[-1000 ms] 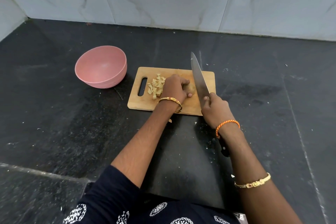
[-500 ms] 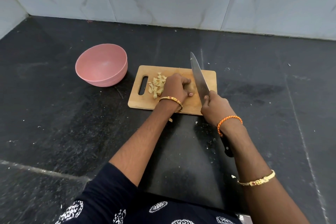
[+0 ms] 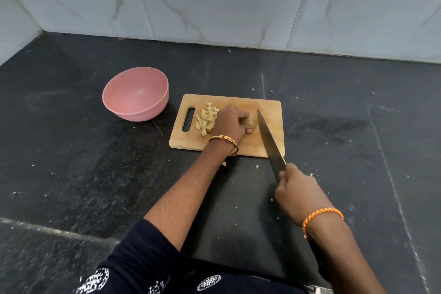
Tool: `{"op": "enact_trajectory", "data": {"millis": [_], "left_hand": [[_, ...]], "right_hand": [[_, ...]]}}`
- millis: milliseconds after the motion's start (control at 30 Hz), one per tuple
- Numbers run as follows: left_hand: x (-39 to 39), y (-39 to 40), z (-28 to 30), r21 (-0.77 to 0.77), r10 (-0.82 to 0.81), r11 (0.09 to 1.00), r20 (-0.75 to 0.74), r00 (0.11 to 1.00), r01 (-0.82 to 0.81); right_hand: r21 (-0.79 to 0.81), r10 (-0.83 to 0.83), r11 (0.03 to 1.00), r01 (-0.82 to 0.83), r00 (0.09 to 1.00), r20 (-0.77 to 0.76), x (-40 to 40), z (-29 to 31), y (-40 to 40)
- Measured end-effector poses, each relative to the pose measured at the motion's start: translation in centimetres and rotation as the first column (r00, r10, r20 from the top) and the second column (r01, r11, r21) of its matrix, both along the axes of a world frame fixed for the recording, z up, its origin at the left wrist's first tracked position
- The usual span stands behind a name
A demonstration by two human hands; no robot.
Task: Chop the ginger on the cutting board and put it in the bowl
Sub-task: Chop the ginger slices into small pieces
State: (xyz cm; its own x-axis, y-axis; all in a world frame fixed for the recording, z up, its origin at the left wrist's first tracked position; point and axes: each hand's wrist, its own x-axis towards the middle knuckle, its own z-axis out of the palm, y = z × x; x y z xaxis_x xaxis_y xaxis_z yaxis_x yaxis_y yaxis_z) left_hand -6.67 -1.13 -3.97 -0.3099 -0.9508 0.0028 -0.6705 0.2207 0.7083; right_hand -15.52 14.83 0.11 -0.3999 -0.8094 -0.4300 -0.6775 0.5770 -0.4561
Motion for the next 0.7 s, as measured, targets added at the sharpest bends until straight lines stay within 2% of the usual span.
{"op": "enact_trajectory", "data": {"millis": [267, 467, 700], "left_hand": [[-0.1, -0.1, 0.1, -0.007, -0.034, 0.999, 0.072, 0.997, 0.034], [0.0, -0.1, 0.0, -0.012, -0.022, 1.0, 0.047, 0.999, 0.022], [0.1, 0.0, -0.1, -0.012, -0.015, 1.0, 0.001, 1.0, 0.015]], "right_hand": [[-0.21, -0.058, 0.975, 0.074, 0.995, 0.082, -0.7, -1.8, -3.6], [-0.219, -0.045, 0.973, 0.071, 0.991, 0.123, -0.4, -1.7, -4.9], [-0.2, -0.03, 0.979, 0.049, 0.995, 0.098, -0.5, -1.4, -5.6]]}}
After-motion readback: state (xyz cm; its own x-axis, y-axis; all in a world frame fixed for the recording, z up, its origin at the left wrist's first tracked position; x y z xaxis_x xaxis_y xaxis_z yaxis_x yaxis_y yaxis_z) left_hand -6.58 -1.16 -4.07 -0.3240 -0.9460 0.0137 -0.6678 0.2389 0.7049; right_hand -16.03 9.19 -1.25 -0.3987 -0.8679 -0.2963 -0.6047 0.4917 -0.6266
